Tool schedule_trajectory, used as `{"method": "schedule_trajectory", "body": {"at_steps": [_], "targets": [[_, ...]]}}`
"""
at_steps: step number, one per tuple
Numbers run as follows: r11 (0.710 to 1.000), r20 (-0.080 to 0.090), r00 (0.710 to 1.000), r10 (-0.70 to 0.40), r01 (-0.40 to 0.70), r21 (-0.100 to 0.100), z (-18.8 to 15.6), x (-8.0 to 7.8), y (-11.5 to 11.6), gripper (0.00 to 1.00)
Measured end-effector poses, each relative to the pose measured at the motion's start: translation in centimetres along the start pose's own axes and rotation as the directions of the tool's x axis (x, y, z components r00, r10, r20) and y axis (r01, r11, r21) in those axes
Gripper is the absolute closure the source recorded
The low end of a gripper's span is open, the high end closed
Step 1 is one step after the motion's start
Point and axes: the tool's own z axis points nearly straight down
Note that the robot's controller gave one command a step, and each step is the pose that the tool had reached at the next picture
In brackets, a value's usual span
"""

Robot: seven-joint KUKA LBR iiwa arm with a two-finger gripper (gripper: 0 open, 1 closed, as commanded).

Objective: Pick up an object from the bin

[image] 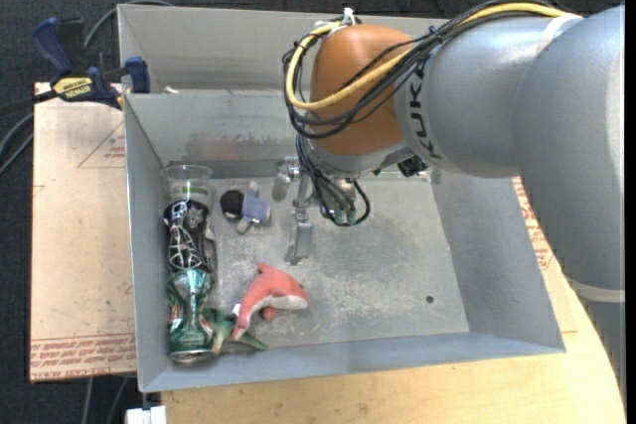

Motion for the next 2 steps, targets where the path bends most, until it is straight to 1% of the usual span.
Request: {"method": "schedule_trajectory", "body": {"at_steps": [1, 2], "targets": [[1.0, 0.007, 1.0, 0.003, -0.003, -0.001, -0.5, -0.2, -0.1, 0.0], [0.995, -0.003, 0.995, -0.096, 0.096, -0.001, 7.0, 4.9, 0.5, 0.0]]}}
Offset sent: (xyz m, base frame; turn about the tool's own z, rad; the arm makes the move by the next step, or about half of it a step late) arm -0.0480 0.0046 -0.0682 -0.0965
